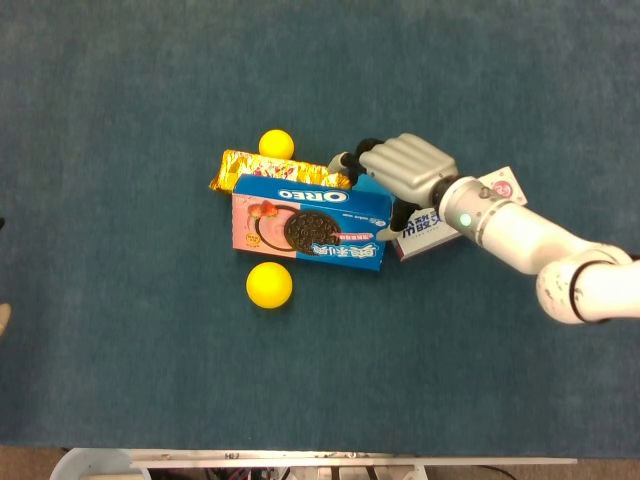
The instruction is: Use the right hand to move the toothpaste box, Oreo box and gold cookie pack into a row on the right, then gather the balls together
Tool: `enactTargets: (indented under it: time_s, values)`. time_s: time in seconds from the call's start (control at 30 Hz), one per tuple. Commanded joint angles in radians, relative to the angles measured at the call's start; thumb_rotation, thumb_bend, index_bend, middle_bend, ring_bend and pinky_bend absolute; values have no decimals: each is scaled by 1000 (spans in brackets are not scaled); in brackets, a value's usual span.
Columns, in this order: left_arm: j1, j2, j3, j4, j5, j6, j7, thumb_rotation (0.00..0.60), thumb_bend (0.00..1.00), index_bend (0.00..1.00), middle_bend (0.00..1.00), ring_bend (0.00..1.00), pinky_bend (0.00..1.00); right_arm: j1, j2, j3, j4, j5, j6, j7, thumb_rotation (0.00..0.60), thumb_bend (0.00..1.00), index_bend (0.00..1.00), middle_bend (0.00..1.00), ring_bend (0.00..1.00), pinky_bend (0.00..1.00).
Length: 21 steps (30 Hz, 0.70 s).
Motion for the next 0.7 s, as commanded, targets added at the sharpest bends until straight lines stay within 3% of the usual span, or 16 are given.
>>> enactTargets:
  time_s: [0.03,0.3,0.5,0.7]
  values:
    - [1,1,1,-1,0,1,1,600,314,73,164,26,74,13,-15,-3,23,0,-24,32,600,0,186,334,144,347]
    - [5,4,1,-3,-2,5,1,600,314,73,164,26,74,26,-26,1,38,-35,-61,98,600,0,182,334,171,347]
    - [7,3,2,5,-3,3,-7,600,314,73,164,26,74,22,-37,-9,16,-83,-14,108,600,26,196,349,236,398]
    - [7,1,6,13,2,-1,-17,600,314,74,165,26,75,22,-62,-26,0,-95,92,64,600,215,428,412,351,532]
